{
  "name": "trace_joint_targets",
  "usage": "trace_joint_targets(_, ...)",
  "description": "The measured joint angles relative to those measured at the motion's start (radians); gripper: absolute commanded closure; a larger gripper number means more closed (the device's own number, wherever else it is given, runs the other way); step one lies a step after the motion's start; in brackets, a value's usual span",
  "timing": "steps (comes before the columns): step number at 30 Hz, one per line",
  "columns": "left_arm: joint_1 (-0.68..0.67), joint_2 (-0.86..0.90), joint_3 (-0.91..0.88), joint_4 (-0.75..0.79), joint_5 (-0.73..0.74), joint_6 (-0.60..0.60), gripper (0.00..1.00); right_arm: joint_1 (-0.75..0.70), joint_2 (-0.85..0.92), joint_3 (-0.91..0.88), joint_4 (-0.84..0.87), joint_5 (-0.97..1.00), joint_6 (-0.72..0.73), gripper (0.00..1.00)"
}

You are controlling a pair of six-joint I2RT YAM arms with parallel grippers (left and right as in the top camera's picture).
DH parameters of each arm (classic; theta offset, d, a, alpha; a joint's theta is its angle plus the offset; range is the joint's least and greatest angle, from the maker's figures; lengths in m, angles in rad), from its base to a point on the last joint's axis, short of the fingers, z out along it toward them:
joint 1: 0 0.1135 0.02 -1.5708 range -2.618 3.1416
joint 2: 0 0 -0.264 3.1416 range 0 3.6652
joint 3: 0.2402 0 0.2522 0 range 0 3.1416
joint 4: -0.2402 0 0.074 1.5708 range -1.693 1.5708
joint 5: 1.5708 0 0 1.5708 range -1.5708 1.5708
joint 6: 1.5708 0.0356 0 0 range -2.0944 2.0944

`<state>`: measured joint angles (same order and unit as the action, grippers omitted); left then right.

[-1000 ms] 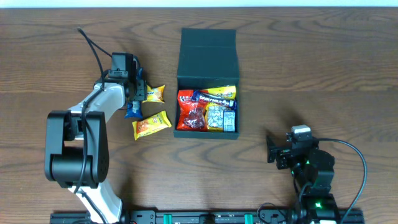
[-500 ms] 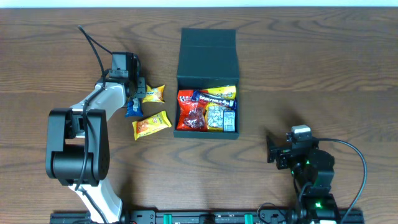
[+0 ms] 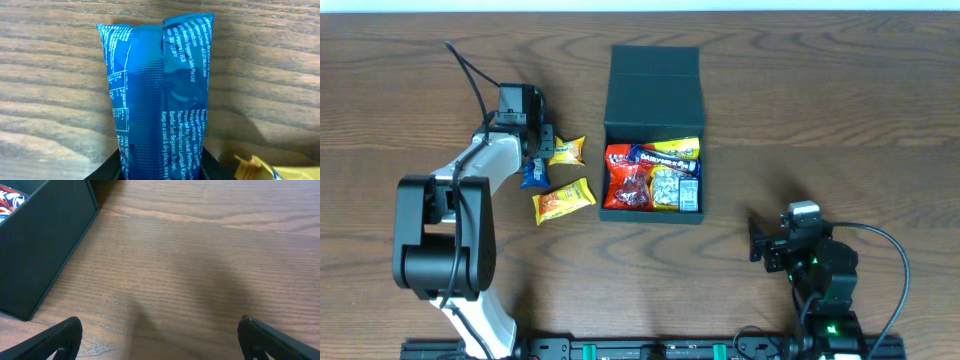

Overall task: Pack container
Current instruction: 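Grasp the blue wrapped bar with the left gripper, then lift the blue bar and carry it toward the box's left side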

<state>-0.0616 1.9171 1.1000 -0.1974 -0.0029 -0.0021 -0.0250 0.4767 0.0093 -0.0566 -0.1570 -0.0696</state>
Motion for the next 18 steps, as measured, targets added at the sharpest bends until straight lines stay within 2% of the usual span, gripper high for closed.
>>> trace_joint_targets(7, 0.0, -0.102, 0.0, -0.034, 0.033, 0.031, 0.74, 0.0, 0.0, 0.0, 0.0, 0.0, 0.0, 0.01)
trace_joint_targets(18, 0.0, -0.172, 0.0, -0.077, 0.099, 0.058, 0.69, 0.0, 0.0, 0.0, 0.0, 0.0, 0.0, 0.01)
